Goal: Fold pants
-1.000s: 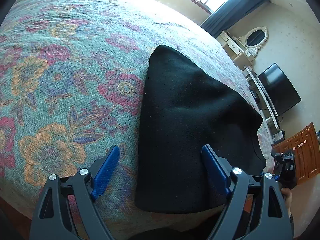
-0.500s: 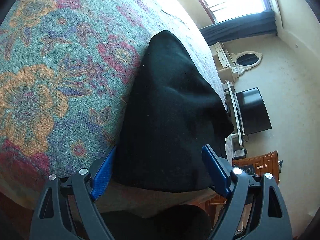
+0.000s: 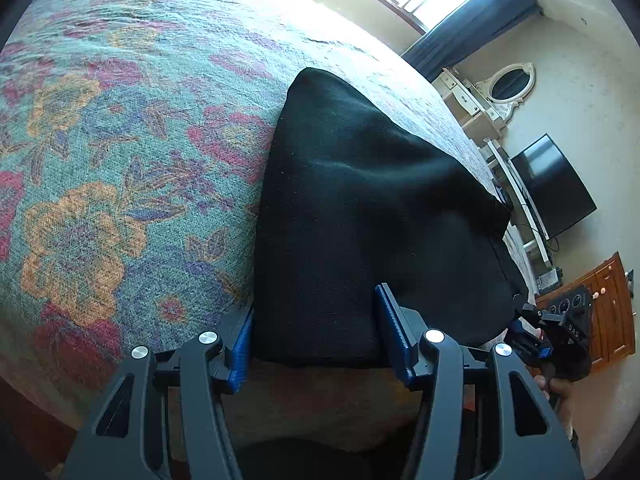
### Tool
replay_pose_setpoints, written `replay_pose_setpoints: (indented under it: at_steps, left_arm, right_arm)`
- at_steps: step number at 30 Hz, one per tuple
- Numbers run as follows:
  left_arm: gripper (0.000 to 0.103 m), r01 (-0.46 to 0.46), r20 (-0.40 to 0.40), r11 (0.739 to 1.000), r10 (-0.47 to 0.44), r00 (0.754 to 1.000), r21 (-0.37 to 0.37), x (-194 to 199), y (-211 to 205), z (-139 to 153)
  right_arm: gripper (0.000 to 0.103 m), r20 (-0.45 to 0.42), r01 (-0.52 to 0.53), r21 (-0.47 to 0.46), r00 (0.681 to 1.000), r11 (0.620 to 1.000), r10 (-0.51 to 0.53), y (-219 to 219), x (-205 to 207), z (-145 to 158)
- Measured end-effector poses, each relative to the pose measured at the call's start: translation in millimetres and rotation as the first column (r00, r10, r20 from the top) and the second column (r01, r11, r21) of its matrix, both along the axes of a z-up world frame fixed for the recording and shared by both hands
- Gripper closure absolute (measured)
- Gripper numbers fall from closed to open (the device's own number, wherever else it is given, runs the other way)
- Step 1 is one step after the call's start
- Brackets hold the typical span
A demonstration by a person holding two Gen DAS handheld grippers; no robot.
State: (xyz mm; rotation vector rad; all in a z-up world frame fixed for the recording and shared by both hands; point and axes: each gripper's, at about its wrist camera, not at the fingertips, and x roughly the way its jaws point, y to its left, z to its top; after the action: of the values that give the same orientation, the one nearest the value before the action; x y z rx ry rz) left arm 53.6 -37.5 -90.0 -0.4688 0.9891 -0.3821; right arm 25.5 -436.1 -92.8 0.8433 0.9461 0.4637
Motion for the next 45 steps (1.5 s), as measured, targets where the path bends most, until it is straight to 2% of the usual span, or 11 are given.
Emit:
replay_pose_setpoints:
  at_steps: [3, 5, 14, 18, 22, 24, 27, 31, 33, 36, 45]
  left_arm:
    - [0.049, 0.004, -0.002, 1.000, -0.004, 1.000, 0.011, 0, -2, -2]
    - [0.049, 0.012, 0.006, 1.000, -0.012, 1.000, 0.022, 0, -6, -1]
    - [0.042, 0.003, -0.006, 1.000, -0.003, 1.000, 0.022, 9, -10, 1]
    - [0.026, -0.010, -0.001, 0.999, 0.010, 1.000, 0.047, 12, -9, 0]
    - [0.024, 0.000, -0.030, 1.000, 0.001, 1.000, 0.019, 13, -1, 3]
    - [0.024, -0.002, -0.021, 1.000, 0.002, 1.000, -0.012, 17, 4, 10]
    - [0.023, -0.006, 0.009, 0.999, 0.007, 1.000, -0.046, 25, 13, 18]
    - [0.023, 0.001, 0.008, 0.999, -0.001, 1.000, -0.046, 51, 23, 15]
    - [0.023, 0.026, -0.021, 0.994, -0.029, 0.999, -0.108, 67, 28, 6]
    - [0.023, 0.056, -0.066, 0.979, -0.070, 0.995, -0.196, 91, 31, -9]
    - [0.018, 0.166, -0.053, 0.966, -0.180, 0.982, -0.197, 148, 3, -8]
  right_arm:
    - [0.071, -0.045, 0.009, 0.034, 0.999, 0.999, -0.007, -11, -4, -26]
    - [0.072, -0.028, 0.013, 0.082, 1.000, 0.997, -0.011, -15, -7, -37]
    - [0.066, -0.032, -0.011, 0.104, 0.999, 0.994, 0.014, -15, -6, -34]
    - [0.052, -0.046, 0.008, 0.142, 0.999, 0.990, -0.002, -27, -8, -31]
    - [0.025, -0.037, 0.078, 0.129, 0.997, 0.989, -0.073, -48, -11, -18]
    - [0.018, -0.021, 0.096, 0.105, 0.995, 0.990, -0.094, -56, -8, -11]
    - [0.017, -0.033, 0.114, 0.109, 0.993, 0.988, -0.111, -66, 6, -12]
    - [0.017, -0.060, 0.075, 0.125, 0.996, 0.989, -0.067, -62, 34, -21]
    - [0.017, -0.059, 0.045, 0.122, 0.998, 0.992, -0.038, -58, 48, -23]
    - [0.016, -0.057, -0.003, 0.179, 0.998, 0.984, 0.014, -50, 71, -26]
    - [0.013, -0.059, -0.028, 0.154, 0.998, 0.988, 0.037, -37, 122, -31]
